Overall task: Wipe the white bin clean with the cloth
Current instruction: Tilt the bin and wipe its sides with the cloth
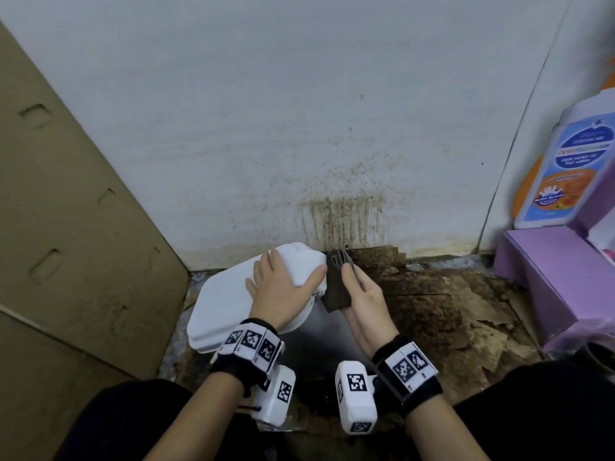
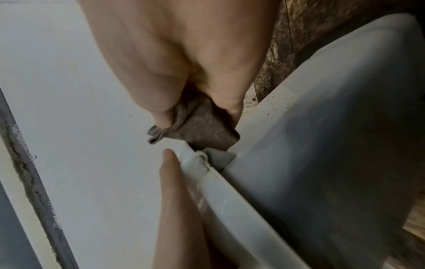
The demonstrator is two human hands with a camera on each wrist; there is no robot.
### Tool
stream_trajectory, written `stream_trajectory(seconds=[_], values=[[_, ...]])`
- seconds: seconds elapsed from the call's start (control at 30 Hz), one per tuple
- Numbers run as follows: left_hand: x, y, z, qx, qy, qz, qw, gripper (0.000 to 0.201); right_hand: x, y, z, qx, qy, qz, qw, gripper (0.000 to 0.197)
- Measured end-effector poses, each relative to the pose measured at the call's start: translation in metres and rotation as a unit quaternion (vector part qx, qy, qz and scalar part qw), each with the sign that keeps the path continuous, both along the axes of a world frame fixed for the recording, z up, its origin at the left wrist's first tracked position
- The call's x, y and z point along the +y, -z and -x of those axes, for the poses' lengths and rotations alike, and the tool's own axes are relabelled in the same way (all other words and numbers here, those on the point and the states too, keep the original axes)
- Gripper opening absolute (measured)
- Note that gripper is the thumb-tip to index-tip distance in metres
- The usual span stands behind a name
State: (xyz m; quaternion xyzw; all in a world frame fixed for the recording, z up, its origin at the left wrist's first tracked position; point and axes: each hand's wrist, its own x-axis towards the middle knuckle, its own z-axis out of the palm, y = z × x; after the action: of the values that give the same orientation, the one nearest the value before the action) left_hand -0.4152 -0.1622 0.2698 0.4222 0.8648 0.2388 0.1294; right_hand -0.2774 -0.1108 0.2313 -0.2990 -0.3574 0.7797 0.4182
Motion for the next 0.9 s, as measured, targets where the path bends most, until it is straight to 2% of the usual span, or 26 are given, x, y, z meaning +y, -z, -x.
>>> stream_trajectory(seconds=[0.13,0.27,0.33,0.43,0.5,0.6,0.7,0.9], values=[[-0.003,-0.004,0.02,-0.033,-0.017,0.009,0.999,0.092,-0.004,0.005,0.012,0.004,0.012,0.001,1.0,0.034],[-0.007,-0.003,0.038,-0.046,-0.022,-0.003,0.999,0.089,-0.011,0.019,0.026,-0.084,0.114,-0.022,0.99,0.033],[-0.009,-0.002,0.046,-0.054,-0.022,-0.005,0.998,0.094,-0.018,0.022,0.033,-0.121,0.141,-0.048,0.981,0.031],[-0.012,-0.001,0.057,-0.083,-0.024,-0.012,0.996,0.115,-0.03,0.019,0.044,-0.157,0.124,-0.112,0.973,0.036],[-0.014,0.001,0.061,-0.085,-0.028,-0.018,0.996,0.12,-0.039,0.019,0.053,-0.176,0.102,-0.153,0.967,0.039],[-0.017,0.003,0.063,-0.09,-0.024,-0.022,0.995,0.12,-0.053,0.027,0.066,-0.214,0.052,-0.211,0.952,0.045],[-0.019,0.002,0.064,-0.092,-0.017,-0.028,0.995,0.119,-0.063,0.031,0.073,-0.283,0.014,-0.265,0.922,0.049],[-0.022,0.002,0.067,-0.101,-0.019,-0.034,0.994,0.12,-0.069,0.032,0.074,-0.28,0.014,-0.256,0.925,0.056]])
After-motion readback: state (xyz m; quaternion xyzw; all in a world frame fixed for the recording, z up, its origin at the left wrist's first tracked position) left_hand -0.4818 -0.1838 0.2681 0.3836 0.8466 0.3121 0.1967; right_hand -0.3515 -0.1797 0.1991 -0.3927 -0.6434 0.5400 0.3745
